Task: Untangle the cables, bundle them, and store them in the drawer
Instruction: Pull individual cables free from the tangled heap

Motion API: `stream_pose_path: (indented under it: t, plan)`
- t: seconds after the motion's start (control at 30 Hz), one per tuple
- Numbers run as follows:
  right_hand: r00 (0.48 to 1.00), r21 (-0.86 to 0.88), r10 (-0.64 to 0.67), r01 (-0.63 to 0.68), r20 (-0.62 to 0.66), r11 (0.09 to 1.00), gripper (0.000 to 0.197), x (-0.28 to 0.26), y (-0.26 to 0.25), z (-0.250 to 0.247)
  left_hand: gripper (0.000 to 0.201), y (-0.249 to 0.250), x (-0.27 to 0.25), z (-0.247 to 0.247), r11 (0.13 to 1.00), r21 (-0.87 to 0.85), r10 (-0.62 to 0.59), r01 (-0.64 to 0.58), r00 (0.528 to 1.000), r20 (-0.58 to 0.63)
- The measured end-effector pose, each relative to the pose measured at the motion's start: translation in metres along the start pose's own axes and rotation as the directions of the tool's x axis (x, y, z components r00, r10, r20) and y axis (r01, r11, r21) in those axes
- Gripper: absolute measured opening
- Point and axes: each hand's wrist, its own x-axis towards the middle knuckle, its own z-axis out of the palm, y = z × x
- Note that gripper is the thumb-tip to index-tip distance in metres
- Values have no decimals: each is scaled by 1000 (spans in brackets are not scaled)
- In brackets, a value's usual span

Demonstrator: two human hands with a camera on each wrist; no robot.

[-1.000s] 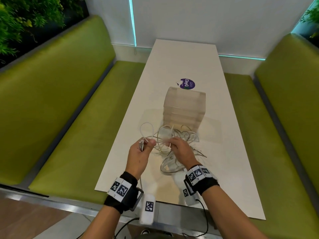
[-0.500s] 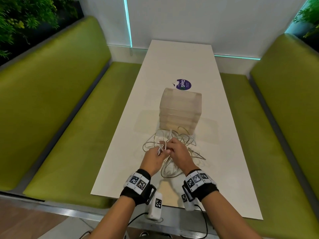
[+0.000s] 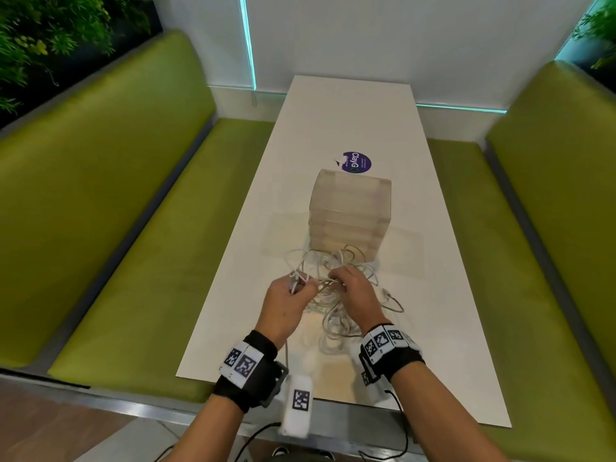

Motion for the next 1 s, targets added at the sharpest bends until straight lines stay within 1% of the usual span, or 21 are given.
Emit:
stream_pose_path:
  t: [0.07,0.13,0.17,0.2,0.27,0.33,0.4,0.5,0.57,0.63,0.73,0.9,0.93,1.0]
  plan:
    - [1000,3,31,-31,-5,1000,22,2,7,-4,25,9,-8,-13,996,-88,-10,4,998,-67]
    - [999,-14,46,-46,-10,999,24,4,15,-8,27,15,-12,-28,978,-210,-31,1,990,-137]
    - [999,-7,47,-47,-14,999,23,4,19,-8,28,16,-12,-35,970,-243,-35,-8,985,-172]
    - [999,6,46,-46,-13,999,21,4,21,-9,28,14,-10,-40,971,-238,-37,-11,980,-196]
    - [999,32,11,-10,-31,999,19,3,17,-8,28,5,-5,-43,991,-130,-37,11,980,-197]
    - [997,57,-54,57,-59,997,21,1,11,-7,28,-7,2,-35,999,10,-36,38,989,-142]
    - [992,88,-112,117,-55,989,29,-2,5,-5,30,-19,9,-19,993,101,-51,58,996,-70]
    - [989,165,-143,147,-36,975,35,-4,-1,-7,34,-30,20,4,973,209,-94,94,996,-12]
    - [989,168,-140,145,-43,975,35,-6,-4,-10,35,-31,25,15,965,248,-85,81,996,5]
    - [990,164,-130,136,-48,977,34,-8,-5,-12,36,-30,30,20,961,271,-58,58,998,-8]
    - [991,179,-125,130,-37,975,32,-11,-6,-14,38,-29,31,21,946,325,19,-4,999,-44]
    - [996,182,-91,90,1,979,30,-8,-8,-17,39,-36,29,16,933,346,134,-103,989,-66]
    - [996,176,-92,88,12,980,30,-7,-8,-17,38,-37,30,16,928,355,140,-111,988,-58]
    - [993,173,-106,97,42,980,29,-6,-8,-18,35,-37,32,16,913,391,129,-119,992,-1]
